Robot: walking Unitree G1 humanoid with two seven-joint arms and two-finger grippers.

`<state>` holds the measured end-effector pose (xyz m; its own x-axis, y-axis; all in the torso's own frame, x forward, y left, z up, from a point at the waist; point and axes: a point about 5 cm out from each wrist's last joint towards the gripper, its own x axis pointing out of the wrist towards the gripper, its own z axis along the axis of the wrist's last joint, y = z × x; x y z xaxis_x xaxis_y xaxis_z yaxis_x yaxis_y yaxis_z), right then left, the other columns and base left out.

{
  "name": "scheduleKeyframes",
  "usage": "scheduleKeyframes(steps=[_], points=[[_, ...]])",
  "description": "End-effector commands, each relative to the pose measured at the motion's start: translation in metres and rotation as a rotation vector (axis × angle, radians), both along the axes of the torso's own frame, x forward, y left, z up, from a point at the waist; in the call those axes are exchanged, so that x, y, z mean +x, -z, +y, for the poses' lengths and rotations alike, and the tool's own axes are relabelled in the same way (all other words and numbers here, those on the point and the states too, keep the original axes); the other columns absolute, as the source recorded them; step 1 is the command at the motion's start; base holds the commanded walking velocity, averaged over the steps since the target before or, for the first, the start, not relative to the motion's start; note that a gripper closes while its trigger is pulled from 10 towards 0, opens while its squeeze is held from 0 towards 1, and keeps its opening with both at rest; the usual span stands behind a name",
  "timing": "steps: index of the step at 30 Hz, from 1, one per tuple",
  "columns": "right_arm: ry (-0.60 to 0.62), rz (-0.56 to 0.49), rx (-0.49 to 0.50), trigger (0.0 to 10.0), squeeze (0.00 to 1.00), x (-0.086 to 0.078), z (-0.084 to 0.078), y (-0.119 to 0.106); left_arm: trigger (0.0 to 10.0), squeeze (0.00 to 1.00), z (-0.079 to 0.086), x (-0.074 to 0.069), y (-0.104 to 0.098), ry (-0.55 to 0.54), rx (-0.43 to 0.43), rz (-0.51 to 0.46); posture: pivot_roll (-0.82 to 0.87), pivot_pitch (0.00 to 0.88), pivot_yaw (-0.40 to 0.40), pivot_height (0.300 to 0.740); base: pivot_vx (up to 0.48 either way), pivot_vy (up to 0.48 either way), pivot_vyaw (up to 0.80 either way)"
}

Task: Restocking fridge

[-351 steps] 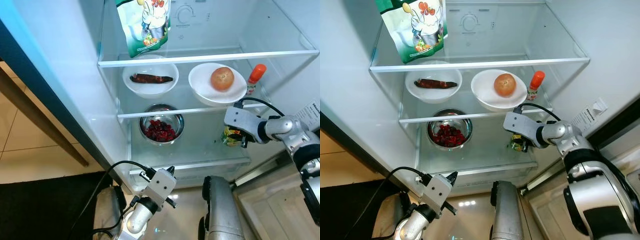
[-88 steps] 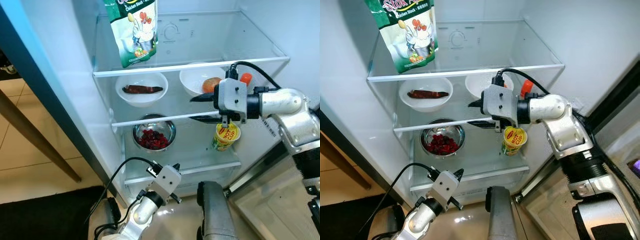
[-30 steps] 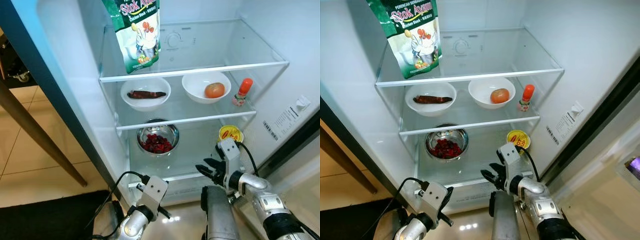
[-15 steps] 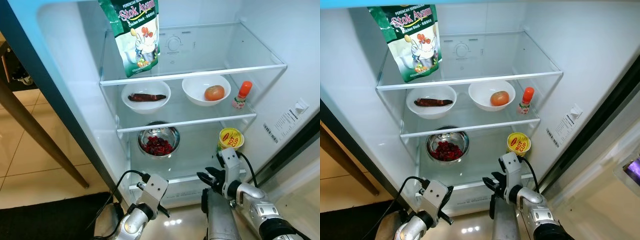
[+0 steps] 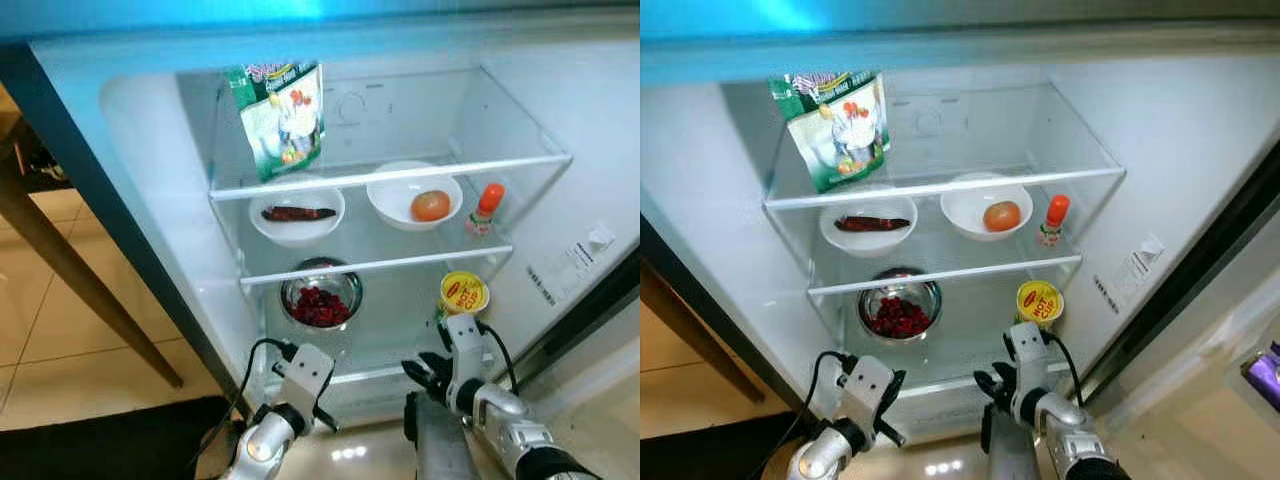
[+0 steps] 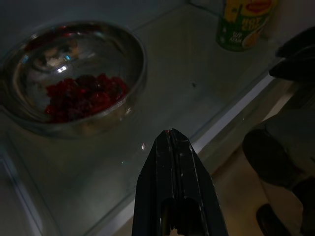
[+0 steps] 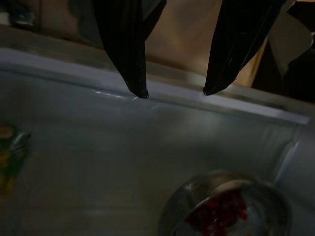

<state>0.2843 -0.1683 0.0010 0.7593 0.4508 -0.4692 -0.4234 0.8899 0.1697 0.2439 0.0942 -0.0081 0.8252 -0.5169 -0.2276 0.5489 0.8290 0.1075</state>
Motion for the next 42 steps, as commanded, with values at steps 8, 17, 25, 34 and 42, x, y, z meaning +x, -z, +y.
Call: scheduleKeyframes(steps=[8, 17, 25, 34, 42], points=[[0.013, 0.009, -0.026, 10.0, 0.0, -0.002, 0.0, 0.005, 10.0, 0.0, -0.009, -0.009, 0.007, 0.093, 0.011, 0.047, -0.07, 0.058, -0.014, 0.577, 0.0, 0.0, 0.0], [0.02, -0.006, 0.007, 10.0, 0.0, -0.001, -0.003, 0.003, 10.0, 0.0, -0.015, -0.01, 0.01, 0.115, 0.032, 0.072, -0.07, 0.062, -0.016, 0.591, 0.0, 0.0, 0.0], [0.05, 0.012, -0.034, 10.0, 0.0, -0.002, -0.004, 0.007, 10.0, 0.0, -0.023, -0.008, 0.009, 0.14, 0.034, 0.095, -0.07, 0.066, -0.017, 0.591, 0.0, 0.0, 0.0], [0.054, 0.015, -0.03, 10.0, 0.0, -0.003, -0.004, 0.008, 10.0, 0.0, -0.026, -0.009, 0.011, 0.15, 0.049, 0.109, -0.07, 0.067, -0.017, 0.591, -0.142, 0.0, 0.0], [0.057, 0.019, -0.034, 10.0, 0.0, -0.004, -0.003, 0.01, 10.0, 0.0, -0.029, -0.011, 0.01, 0.166, 0.028, 0.1, -0.07, 0.067, -0.017, 0.591, -0.037, 0.0, 0.0]])
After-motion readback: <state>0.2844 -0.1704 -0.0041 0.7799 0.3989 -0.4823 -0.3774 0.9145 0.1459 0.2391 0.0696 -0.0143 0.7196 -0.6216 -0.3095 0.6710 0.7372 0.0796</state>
